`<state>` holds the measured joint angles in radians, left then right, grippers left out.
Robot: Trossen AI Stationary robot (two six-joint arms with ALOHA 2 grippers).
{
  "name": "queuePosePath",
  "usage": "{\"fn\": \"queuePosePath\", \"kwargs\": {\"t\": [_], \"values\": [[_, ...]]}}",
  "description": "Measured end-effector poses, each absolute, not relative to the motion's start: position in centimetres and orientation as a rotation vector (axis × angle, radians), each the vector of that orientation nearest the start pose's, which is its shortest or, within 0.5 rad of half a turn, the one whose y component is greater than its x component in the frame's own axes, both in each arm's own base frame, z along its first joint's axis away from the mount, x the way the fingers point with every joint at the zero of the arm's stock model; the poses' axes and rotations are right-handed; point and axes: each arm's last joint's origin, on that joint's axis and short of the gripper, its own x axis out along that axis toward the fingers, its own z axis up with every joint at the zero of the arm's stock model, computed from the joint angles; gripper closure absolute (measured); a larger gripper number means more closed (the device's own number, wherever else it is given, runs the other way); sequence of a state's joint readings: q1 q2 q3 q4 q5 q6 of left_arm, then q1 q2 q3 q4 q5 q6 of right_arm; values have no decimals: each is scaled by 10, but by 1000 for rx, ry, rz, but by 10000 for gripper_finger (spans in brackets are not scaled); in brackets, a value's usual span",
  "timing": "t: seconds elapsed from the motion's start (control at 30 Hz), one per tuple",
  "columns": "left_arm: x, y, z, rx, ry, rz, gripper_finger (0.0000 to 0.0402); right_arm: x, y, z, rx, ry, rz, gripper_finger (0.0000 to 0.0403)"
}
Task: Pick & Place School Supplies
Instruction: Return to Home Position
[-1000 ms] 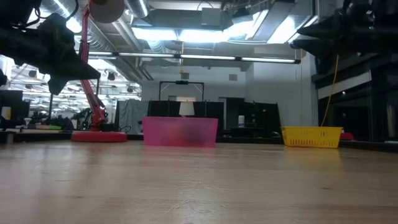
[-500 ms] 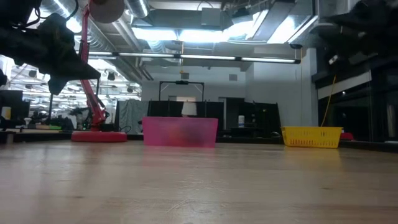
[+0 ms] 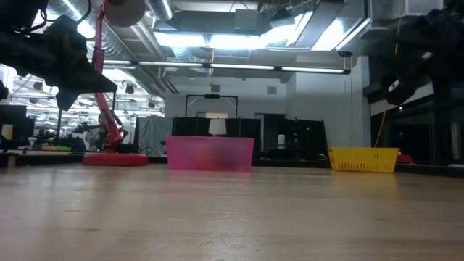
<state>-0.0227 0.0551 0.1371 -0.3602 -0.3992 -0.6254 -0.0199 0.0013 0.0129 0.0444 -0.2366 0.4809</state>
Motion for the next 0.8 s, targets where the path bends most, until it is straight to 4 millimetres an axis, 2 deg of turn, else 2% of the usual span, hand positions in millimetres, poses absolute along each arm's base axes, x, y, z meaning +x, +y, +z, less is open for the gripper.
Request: {"fn": "queuePosePath", "kwargs": {"t": [0.2, 0.8], "values": [[87, 9, 172, -555, 149, 447, 395, 96, 8, 174, 533, 2, 261, 257], [87, 9, 172, -555, 150, 447, 395, 95, 12, 176, 529, -7, 315, 257]]}}
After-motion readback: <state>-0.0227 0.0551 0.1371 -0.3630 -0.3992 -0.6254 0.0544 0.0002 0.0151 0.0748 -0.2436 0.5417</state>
